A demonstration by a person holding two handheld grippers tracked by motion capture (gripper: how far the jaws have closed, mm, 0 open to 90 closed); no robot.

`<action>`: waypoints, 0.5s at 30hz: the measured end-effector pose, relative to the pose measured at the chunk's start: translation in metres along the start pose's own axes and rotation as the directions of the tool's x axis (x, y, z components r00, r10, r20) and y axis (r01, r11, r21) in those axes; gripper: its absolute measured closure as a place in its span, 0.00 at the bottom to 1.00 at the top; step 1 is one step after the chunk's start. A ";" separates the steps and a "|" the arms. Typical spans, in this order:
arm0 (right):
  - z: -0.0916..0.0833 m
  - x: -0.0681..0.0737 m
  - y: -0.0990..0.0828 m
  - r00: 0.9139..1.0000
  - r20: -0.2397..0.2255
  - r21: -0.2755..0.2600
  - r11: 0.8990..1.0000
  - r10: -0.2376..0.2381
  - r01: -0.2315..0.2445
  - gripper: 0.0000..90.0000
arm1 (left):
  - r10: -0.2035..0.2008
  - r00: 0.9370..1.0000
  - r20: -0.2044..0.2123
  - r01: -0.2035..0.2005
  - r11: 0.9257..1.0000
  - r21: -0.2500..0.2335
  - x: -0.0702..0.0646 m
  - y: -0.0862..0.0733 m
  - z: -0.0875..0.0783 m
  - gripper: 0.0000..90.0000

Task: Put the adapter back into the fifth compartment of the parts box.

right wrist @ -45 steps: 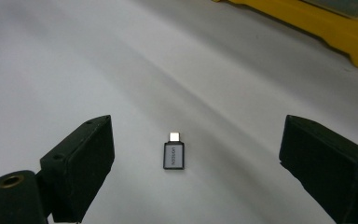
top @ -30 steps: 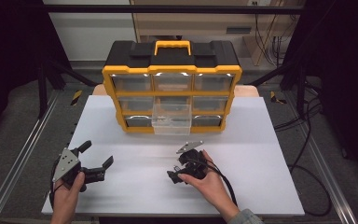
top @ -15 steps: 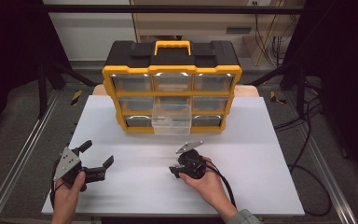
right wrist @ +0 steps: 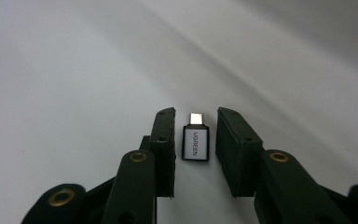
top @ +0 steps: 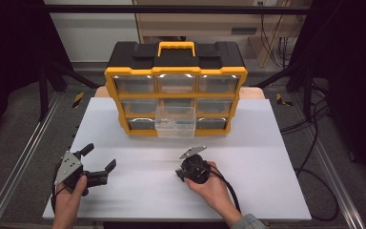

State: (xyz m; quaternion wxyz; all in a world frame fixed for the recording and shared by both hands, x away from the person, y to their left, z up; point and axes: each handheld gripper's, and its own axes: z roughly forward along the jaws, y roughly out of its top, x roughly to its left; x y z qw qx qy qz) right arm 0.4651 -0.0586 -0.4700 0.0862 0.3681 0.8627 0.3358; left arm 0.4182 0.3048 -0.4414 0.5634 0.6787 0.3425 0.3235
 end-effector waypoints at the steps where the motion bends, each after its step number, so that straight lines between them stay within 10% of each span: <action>1: 0.000 0.000 0.000 1.000 0.001 -0.001 1.000 -0.001 0.001 0.77 | 0.000 1.000 0.000 0.000 1.000 0.000 0.000 0.000 0.000 0.01; 15: 0.000 0.002 -0.003 0.997 0.039 -0.003 0.998 -0.064 0.064 0.85 | -0.003 1.000 0.000 0.003 1.000 0.000 0.000 0.000 0.000 0.01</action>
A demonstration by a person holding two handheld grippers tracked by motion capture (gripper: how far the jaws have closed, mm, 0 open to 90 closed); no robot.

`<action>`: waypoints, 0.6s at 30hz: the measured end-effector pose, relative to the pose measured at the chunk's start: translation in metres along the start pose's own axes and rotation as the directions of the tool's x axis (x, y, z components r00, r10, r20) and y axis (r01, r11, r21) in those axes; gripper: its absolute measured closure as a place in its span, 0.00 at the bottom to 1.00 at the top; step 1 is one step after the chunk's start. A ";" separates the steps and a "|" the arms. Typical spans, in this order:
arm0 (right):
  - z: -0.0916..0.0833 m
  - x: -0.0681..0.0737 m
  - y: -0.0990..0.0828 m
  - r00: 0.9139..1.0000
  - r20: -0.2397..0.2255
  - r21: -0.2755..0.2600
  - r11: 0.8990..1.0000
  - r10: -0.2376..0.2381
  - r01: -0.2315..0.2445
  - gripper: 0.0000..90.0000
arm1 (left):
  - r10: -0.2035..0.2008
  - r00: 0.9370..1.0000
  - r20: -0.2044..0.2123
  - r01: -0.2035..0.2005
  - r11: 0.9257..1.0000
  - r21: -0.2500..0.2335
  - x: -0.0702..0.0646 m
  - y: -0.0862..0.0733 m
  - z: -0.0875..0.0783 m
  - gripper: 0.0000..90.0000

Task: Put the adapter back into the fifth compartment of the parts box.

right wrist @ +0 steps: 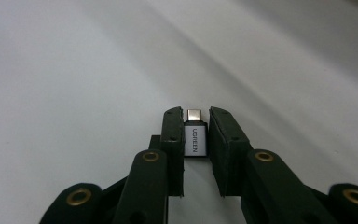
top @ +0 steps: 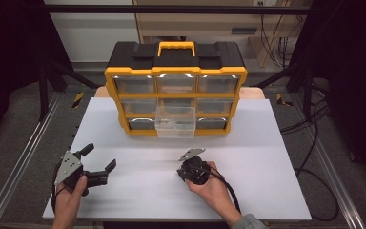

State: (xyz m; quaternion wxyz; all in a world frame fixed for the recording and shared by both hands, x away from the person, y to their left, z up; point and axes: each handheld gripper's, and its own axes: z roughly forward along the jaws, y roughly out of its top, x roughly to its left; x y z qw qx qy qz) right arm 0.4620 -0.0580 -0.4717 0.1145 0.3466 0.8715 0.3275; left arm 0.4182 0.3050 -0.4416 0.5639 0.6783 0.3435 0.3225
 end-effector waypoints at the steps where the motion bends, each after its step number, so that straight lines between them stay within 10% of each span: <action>1: 0.000 0.000 0.000 1.000 -0.003 -0.003 1.000 -0.007 0.007 0.85 | 0.000 1.000 0.000 0.000 1.000 0.000 0.000 0.000 0.000 0.01; 18: -0.036 -0.042 -0.011 0.994 0.035 -0.111 0.989 0.100 -0.096 0.85 | -0.026 1.000 -0.003 0.026 1.000 -0.008 0.003 -0.002 -0.002 0.01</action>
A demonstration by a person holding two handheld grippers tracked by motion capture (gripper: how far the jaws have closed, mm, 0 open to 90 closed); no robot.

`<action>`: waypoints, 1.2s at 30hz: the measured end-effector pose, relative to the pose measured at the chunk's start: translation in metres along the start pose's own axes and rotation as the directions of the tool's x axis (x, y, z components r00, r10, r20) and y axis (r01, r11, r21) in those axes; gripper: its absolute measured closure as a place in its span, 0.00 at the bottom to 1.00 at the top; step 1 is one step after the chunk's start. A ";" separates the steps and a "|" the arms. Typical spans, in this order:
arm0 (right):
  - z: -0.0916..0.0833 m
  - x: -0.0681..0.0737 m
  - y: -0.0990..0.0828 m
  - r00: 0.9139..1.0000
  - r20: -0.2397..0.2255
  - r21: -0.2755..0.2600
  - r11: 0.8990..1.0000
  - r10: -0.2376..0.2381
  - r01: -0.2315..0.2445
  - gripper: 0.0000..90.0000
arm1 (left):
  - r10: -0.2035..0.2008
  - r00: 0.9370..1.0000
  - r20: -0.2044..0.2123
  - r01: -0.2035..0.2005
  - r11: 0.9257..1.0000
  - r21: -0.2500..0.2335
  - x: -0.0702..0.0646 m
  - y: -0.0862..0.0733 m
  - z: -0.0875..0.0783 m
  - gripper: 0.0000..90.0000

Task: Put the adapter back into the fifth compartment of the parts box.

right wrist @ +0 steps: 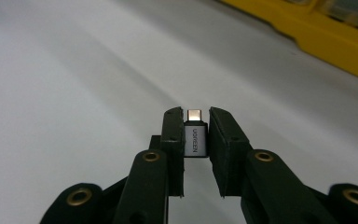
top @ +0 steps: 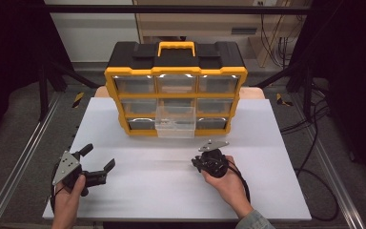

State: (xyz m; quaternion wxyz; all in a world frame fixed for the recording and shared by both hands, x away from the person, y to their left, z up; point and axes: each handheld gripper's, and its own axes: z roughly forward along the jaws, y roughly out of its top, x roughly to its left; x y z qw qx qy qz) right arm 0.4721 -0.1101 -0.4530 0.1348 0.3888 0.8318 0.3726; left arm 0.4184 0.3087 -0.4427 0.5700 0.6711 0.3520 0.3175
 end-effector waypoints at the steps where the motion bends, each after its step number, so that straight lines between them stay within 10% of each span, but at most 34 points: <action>1: -0.002 -0.003 0.000 1.000 0.007 -0.009 1.000 0.008 -0.008 0.85 | -0.001 1.000 -0.001 0.001 1.000 0.000 0.000 0.000 0.000 0.01; 15: -0.032 -0.036 -0.002 0.992 0.081 -0.193 0.978 0.095 -0.078 0.85 | -0.017 1.000 -0.006 0.017 1.000 -0.004 0.002 -0.001 -0.001 0.01; 36: -0.058 -0.045 0.003 0.981 0.092 -0.359 0.925 0.171 -0.128 0.85 | -0.022 1.000 -0.013 0.022 1.000 -0.011 0.002 -0.001 -0.003 0.01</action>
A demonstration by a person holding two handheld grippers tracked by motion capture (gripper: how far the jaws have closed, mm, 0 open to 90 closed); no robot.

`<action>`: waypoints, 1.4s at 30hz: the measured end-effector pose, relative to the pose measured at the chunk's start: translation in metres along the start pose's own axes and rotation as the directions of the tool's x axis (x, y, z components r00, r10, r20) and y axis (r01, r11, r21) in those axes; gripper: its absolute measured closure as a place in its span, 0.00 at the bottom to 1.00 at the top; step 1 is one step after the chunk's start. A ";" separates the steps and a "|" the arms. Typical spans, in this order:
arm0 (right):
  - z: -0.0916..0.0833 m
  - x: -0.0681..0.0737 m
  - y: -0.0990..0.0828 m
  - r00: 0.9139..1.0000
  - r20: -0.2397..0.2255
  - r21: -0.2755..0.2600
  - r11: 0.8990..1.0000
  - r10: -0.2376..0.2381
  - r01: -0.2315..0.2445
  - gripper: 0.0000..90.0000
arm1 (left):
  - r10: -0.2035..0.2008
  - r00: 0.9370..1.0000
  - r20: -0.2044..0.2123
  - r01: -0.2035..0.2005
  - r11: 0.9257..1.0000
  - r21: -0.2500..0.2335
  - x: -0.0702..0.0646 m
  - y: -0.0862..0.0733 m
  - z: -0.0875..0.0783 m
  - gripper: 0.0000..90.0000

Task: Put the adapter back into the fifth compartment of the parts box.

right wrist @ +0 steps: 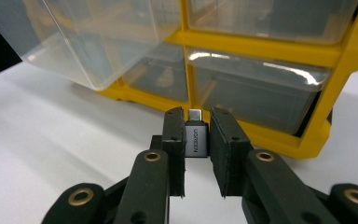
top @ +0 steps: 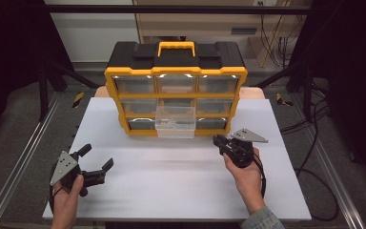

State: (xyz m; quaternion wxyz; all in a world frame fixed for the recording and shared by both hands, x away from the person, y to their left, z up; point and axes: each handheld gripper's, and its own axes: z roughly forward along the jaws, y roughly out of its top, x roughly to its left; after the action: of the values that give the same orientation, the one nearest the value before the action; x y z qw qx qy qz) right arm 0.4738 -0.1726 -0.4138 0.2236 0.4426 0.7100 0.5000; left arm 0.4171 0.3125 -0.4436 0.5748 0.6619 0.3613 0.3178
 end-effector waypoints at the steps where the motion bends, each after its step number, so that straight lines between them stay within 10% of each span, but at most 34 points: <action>1: -0.001 0.000 0.001 1.000 -0.002 -0.009 1.000 0.008 -0.008 0.85 | -0.003 1.000 -0.005 0.003 1.000 -0.001 0.000 0.000 -0.001 0.01; 27: -0.020 0.009 0.088 0.993 -0.015 -0.087 0.989 -0.118 0.116 0.85 | -0.011 0.999 0.035 0.011 1.000 -0.010 -0.004 0.001 -0.002 0.01; 42: -0.020 0.013 0.111 0.995 -0.050 -0.119 0.990 -0.088 0.082 0.85 | -0.009 0.999 0.042 0.009 1.000 -0.008 -0.005 0.001 -0.001 0.01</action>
State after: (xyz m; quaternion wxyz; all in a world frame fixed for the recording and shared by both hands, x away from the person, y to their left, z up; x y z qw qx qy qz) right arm 0.4969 -0.1597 -0.3034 0.2506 0.3841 0.7037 0.5427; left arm 0.4136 0.3093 -0.4423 0.5862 0.6644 0.3509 0.3029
